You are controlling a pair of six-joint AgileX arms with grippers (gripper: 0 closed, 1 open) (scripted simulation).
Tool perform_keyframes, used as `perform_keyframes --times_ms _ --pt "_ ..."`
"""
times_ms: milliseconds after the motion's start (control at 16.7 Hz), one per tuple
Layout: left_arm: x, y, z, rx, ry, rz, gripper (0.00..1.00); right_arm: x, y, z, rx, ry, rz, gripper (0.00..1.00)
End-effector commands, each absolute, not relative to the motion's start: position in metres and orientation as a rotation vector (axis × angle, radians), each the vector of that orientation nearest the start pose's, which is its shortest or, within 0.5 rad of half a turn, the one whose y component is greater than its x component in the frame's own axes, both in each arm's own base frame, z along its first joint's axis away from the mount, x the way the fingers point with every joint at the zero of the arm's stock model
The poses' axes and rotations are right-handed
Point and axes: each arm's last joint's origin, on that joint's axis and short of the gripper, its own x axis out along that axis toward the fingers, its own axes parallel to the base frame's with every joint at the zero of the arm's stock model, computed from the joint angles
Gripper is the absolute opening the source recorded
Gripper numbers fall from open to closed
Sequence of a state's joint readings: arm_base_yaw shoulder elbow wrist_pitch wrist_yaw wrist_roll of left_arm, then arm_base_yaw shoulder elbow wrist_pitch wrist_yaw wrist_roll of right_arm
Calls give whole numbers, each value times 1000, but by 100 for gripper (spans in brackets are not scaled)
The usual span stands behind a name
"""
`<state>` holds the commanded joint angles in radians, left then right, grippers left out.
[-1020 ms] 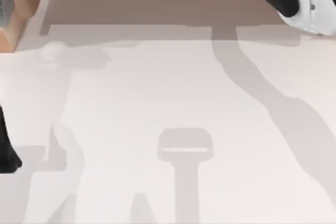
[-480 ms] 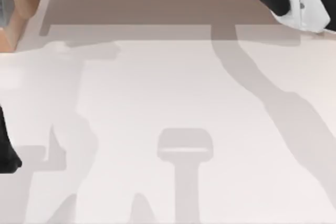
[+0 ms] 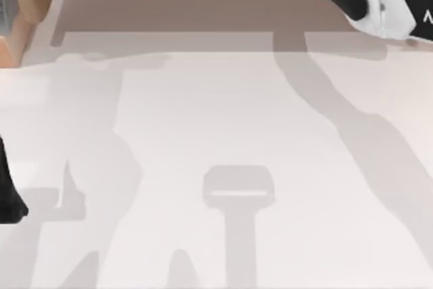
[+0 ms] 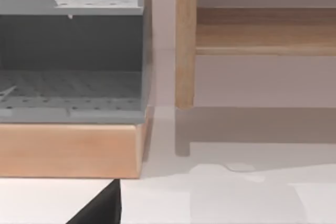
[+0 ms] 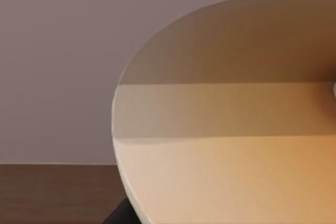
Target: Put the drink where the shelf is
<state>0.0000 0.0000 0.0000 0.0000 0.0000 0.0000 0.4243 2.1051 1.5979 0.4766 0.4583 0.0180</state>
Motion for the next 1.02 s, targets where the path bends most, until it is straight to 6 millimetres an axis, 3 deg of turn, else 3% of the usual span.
perform_keyframes --times_ms 120,900,1020 --pt "106 -1 160 0 0 0 100 458 199 257 -7 22 -10 0" --pt "106 -1 160 0 0 0 100 458 199 257 -7 22 -10 98" --pt "106 -1 160 0 0 0 100 458 199 257 -7 22 -10 100"
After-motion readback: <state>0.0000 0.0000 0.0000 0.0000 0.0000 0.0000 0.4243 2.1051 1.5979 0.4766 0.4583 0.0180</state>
